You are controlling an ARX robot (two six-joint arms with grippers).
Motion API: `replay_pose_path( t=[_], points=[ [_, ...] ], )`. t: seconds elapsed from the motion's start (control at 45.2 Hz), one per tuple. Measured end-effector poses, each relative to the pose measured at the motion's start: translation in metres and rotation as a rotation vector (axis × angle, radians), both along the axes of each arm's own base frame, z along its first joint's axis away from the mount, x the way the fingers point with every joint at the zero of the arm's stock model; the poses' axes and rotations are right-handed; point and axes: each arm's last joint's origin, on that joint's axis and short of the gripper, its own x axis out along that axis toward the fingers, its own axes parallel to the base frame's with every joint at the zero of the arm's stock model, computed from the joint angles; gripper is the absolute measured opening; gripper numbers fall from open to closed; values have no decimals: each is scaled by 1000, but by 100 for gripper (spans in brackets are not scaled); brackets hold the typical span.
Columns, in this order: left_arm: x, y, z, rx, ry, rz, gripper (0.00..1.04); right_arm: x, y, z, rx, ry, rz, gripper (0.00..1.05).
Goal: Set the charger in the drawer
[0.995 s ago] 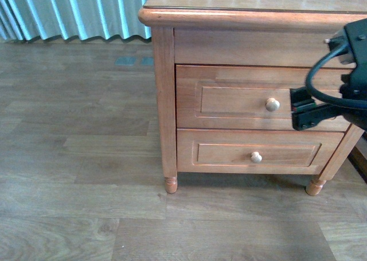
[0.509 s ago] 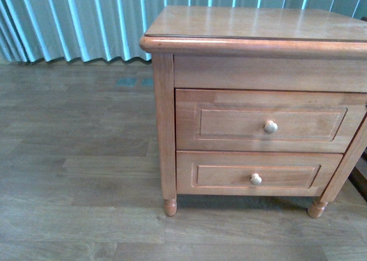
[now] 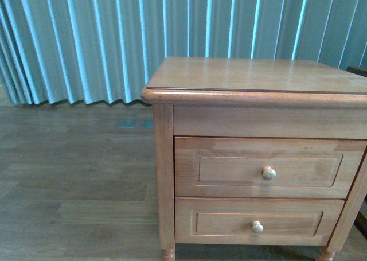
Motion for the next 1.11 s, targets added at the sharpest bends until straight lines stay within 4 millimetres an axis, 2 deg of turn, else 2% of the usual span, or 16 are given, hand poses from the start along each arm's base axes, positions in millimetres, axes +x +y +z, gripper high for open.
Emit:
replay_pose_path(
  t=[0.044, 0.199, 0.265, 0.575, 0.862, 1.017, 1.106],
  points=[
    [0, 0, 0, 0, 0, 0, 99, -1, 1, -1, 2, -20, -9, 93],
    [0, 0, 0, 0, 0, 0, 99, -18, 17, -11, -3, -72, -26, 68],
    [0, 0, 0, 0, 0, 0, 99, -29, 29, -17, -1, -75, -19, 52],
    [0, 0, 0, 0, 0, 0, 99, -58, 50, -30, 0, -73, -16, 3],
    [0, 0, 0, 0, 0, 0, 99, -80, 65, -38, 0, -75, -36, 2],
    [0, 0, 0, 0, 0, 0, 99, -88, 72, -49, 1, -69, -7, 2],
    [0, 0, 0, 0, 0, 0, 99, -93, 72, -46, 1, -81, -12, 2]
  ],
)
